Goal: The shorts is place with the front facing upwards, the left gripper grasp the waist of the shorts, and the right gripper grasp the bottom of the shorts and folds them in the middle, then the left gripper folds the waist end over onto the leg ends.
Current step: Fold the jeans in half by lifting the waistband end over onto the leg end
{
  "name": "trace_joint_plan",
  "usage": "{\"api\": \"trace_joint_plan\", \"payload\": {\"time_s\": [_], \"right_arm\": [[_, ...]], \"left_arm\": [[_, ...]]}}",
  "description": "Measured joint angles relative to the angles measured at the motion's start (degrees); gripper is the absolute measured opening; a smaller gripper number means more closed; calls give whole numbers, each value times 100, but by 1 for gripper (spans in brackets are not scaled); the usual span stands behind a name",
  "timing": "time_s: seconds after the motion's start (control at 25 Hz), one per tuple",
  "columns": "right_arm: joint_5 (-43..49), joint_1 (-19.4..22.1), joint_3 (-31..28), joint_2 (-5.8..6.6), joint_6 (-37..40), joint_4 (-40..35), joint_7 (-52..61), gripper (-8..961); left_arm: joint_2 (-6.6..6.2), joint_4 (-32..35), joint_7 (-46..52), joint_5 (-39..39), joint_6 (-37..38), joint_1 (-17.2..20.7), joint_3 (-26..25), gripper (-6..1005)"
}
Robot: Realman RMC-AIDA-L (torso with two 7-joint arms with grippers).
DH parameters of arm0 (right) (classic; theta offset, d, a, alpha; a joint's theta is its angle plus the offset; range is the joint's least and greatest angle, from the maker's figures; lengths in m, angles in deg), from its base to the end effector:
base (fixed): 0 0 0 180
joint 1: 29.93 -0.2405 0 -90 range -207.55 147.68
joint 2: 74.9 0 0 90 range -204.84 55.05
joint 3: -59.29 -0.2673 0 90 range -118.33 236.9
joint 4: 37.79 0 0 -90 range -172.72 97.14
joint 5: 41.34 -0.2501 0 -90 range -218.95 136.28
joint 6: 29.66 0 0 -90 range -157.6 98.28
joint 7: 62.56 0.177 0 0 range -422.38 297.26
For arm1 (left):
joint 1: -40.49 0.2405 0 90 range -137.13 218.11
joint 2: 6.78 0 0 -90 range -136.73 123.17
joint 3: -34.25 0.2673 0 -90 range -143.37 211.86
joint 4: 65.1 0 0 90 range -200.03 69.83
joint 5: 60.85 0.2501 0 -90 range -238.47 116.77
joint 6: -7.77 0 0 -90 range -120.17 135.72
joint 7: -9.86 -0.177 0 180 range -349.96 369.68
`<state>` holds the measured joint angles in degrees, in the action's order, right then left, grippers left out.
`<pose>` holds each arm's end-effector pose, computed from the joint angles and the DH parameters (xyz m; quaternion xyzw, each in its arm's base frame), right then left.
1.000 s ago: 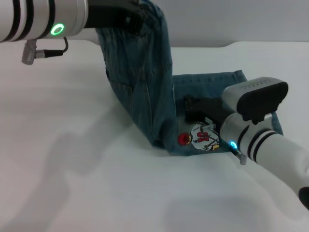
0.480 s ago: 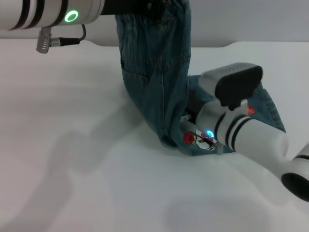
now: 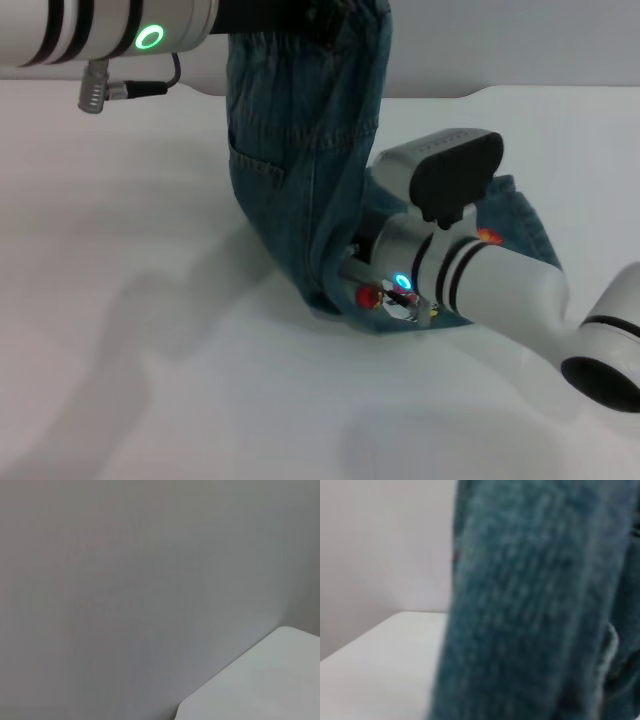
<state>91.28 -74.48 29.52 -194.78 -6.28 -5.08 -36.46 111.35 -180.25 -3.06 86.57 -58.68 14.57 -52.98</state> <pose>0.1688 0.4123 -0.2285 -0.8654 0.3407 0.2343 0.2828 -0.0076 0.3860 0.0286 -0.9063 -0.1884 -0.1261 0.3566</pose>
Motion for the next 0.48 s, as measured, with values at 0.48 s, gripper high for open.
{"api": "trace_joint_plan", "payload": {"time_s": [0.48], "right_arm": [[-153, 17, -27, -1, 25, -420, 97, 18]], "left_arm": [[2, 16, 3, -4, 203, 50, 128, 37]]}}
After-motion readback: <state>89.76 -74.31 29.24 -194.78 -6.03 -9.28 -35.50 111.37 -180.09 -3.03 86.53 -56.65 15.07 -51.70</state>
